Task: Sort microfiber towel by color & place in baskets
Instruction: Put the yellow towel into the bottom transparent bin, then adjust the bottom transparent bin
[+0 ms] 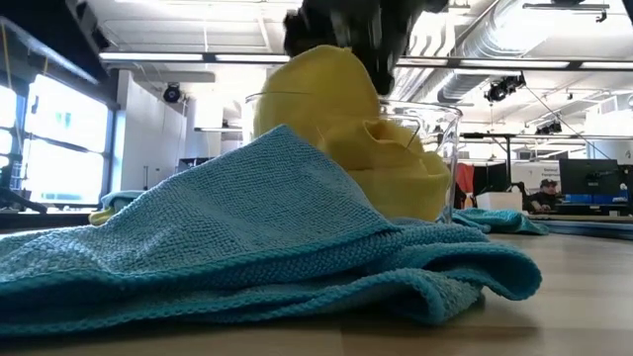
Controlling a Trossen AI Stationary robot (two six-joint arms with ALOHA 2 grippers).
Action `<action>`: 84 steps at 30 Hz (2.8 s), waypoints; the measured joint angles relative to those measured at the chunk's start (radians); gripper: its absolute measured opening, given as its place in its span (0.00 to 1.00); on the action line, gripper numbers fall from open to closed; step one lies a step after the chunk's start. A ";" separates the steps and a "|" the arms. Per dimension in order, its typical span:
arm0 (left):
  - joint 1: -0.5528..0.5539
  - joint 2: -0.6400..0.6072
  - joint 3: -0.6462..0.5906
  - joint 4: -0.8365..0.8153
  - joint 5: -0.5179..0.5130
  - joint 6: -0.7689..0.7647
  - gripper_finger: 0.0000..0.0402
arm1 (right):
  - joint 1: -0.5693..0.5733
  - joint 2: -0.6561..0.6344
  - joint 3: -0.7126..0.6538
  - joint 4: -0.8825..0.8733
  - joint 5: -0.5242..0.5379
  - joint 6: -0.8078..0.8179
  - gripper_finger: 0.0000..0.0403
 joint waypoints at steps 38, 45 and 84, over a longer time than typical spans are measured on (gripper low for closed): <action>0.254 -0.204 -0.237 0.246 0.203 0.200 0.00 | -0.059 0.091 0.002 -0.009 0.075 -0.071 0.50; 0.262 -0.204 -0.237 0.244 0.204 0.225 0.00 | -0.059 0.091 0.029 -0.048 0.082 -0.049 0.50; 0.261 -0.204 -0.237 0.193 0.224 0.181 0.00 | -0.108 -0.407 -0.470 -0.110 0.098 0.266 0.01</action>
